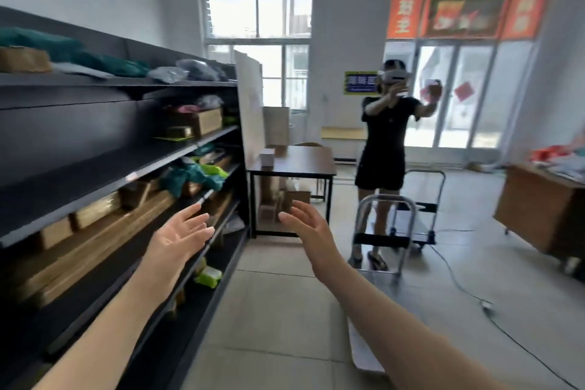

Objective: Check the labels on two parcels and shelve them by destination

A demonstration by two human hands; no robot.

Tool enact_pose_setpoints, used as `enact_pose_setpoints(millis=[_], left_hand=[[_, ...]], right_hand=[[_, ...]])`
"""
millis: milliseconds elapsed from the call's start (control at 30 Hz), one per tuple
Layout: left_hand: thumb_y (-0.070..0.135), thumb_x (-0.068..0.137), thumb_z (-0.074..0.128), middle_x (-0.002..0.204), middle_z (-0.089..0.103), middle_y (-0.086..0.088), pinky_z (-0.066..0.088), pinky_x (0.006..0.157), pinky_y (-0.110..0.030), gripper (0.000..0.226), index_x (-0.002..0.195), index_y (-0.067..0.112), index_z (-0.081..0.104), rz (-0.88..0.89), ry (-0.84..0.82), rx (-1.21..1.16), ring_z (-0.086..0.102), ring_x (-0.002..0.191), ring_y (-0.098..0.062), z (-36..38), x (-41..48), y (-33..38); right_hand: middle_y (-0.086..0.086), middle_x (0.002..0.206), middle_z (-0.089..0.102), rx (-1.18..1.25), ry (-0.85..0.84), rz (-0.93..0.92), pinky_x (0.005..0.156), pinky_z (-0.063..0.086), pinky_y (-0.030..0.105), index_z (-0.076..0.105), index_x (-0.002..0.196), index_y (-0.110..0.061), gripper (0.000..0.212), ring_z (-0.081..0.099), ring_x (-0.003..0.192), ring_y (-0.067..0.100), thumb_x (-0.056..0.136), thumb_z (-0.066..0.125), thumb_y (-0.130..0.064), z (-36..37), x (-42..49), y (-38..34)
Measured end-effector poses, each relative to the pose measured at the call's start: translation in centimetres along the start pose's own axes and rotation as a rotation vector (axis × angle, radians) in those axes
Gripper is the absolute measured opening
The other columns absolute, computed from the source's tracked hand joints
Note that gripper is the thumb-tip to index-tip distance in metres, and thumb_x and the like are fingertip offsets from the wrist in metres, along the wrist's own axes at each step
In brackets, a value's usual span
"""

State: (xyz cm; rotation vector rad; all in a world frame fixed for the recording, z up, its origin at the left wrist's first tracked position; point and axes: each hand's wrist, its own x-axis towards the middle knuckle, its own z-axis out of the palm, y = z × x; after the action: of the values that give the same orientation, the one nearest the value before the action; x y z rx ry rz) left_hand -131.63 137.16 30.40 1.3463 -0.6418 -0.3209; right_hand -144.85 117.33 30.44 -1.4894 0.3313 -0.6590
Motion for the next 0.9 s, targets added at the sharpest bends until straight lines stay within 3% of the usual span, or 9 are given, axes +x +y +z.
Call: enact_pose_setpoints(millis=[67, 233, 333, 433, 500, 567, 800, 900], left_hand=[[0.002, 0.086, 0.061, 0.133, 0.058, -0.009, 0.040, 0.103, -0.040, 0.050, 0.130, 0.024, 0.051, -0.016, -0.049, -0.022, 0.056, 0.121, -0.022, 1.6, 1.0, -0.9], [0.003, 0.084, 0.064, 0.131, 0.059, -0.012, 0.041, 0.105, -0.043, 0.051, 0.130, 0.022, 0.051, -0.036, -0.135, -0.074, 0.059, 0.116, -0.023, 4.8, 4.7, -1.7], [0.026, 0.059, 0.088, 0.127, 0.061, -0.006, 0.043, 0.101, -0.040, 0.069, 0.120, 0.030, 0.056, -0.035, -0.200, -0.087, 0.059, 0.116, -0.020, 6.5, 7.5, -1.9], [0.030, 0.055, 0.089, 0.129, 0.059, -0.006, 0.045, 0.096, -0.036, 0.076, 0.123, 0.029, 0.055, -0.031, -0.213, -0.088, 0.055, 0.122, -0.023, 7.9, 10.6, -2.1], [0.046, 0.042, 0.092, 0.130, 0.059, -0.005, 0.046, 0.092, -0.032, 0.092, 0.125, 0.030, 0.054, -0.025, -0.212, -0.084, 0.056, 0.120, -0.020, 8.4, 12.7, -2.0], [0.050, 0.032, 0.092, 0.128, 0.060, -0.003, 0.047, 0.091, -0.031, 0.099, 0.122, 0.032, 0.055, -0.002, -0.200, -0.090, 0.057, 0.118, -0.017, 8.6, 15.3, -1.6], [0.040, 0.044, 0.082, 0.127, 0.060, -0.002, 0.044, 0.099, -0.035, 0.095, 0.132, 0.026, 0.050, 0.027, -0.176, -0.074, 0.056, 0.115, -0.012, 8.3, 24.3, -2.1], [0.047, 0.040, 0.088, 0.126, 0.059, -0.001, 0.047, 0.091, -0.028, 0.093, 0.125, 0.033, 0.052, 0.040, -0.193, -0.047, 0.057, 0.116, -0.012, 8.0, 28.2, -2.8]], right_hand=[[0.007, 0.142, 0.055, 0.002, 0.079, -0.004, 0.079, 0.046, 0.011, 0.050, 0.139, -0.013, 0.062, 0.054, 0.126, 0.017, 0.084, 0.076, -0.026, -2.2, -0.1, -0.2], [0.004, 0.142, 0.053, -0.022, 0.195, -0.044, 0.096, 0.039, 0.026, 0.052, 0.134, -0.020, 0.075, 0.049, 0.132, 0.018, 0.066, 0.072, -0.043, -5.9, 1.3, -0.7], [0.004, 0.138, 0.055, -0.035, 0.223, -0.062, 0.095, 0.038, 0.026, 0.053, 0.129, -0.023, 0.069, 0.050, 0.130, 0.017, 0.065, 0.072, -0.042, -7.4, 3.3, -0.5], [0.004, 0.140, 0.053, -0.043, 0.220, -0.074, 0.096, 0.038, 0.027, 0.052, 0.126, -0.026, 0.064, 0.049, 0.127, 0.016, 0.068, 0.074, -0.040, -8.7, 6.2, -0.4], [0.004, 0.143, 0.051, -0.054, 0.207, -0.087, 0.095, 0.038, 0.025, 0.050, 0.132, -0.024, 0.064, 0.048, 0.128, 0.015, 0.075, 0.077, -0.035, -9.4, 8.4, -0.4], [0.003, 0.145, 0.050, -0.061, 0.196, -0.102, 0.096, 0.038, 0.026, 0.050, 0.135, -0.024, 0.067, 0.047, 0.131, 0.016, 0.076, 0.077, -0.036, -9.9, 11.1, -0.5], [-0.001, 0.136, 0.054, -0.029, 0.203, -0.116, 0.106, 0.039, 0.031, 0.052, 0.128, -0.025, 0.069, 0.049, 0.132, 0.016, 0.064, 0.073, -0.041, -9.9, 19.9, 0.1], [-0.002, 0.133, 0.056, -0.041, 0.200, -0.116, 0.106, 0.039, 0.031, 0.053, 0.127, -0.026, 0.068, 0.050, 0.130, 0.016, 0.064, 0.073, -0.041, -9.3, 23.7, 1.0]])
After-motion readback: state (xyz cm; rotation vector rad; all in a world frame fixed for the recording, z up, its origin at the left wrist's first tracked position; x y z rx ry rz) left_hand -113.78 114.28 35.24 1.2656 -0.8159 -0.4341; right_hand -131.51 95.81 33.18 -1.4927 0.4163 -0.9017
